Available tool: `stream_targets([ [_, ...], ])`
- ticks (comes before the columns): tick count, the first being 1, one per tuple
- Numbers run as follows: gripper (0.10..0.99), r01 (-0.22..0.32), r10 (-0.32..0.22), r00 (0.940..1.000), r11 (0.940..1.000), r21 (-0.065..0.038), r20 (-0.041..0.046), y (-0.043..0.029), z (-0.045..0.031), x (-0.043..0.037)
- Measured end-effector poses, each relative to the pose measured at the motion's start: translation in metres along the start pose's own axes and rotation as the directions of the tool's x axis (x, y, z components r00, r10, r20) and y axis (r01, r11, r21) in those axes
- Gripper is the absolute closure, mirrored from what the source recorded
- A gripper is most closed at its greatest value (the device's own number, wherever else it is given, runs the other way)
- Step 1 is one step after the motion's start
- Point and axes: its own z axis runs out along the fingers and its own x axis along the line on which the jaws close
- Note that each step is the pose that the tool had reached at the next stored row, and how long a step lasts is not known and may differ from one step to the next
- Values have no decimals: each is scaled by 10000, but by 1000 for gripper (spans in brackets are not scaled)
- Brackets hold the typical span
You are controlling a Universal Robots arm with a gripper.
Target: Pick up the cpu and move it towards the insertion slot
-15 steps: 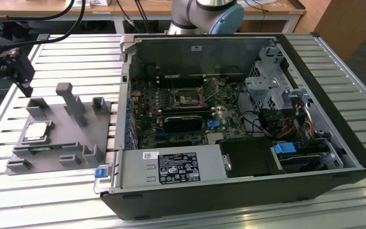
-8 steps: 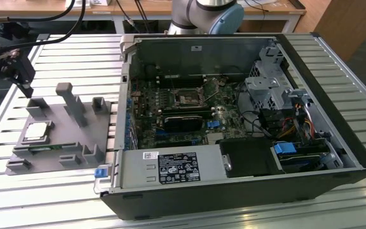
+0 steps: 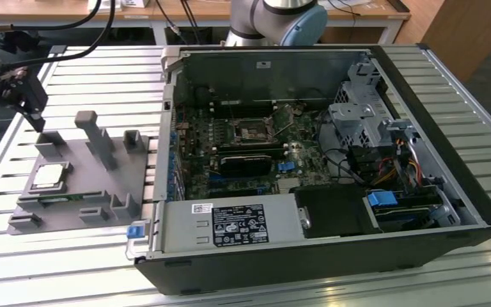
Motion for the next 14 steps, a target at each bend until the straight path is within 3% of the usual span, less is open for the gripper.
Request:
stream_targets([
  [14,310,0,0,10000,10000,0,0,-46,69,1],
])
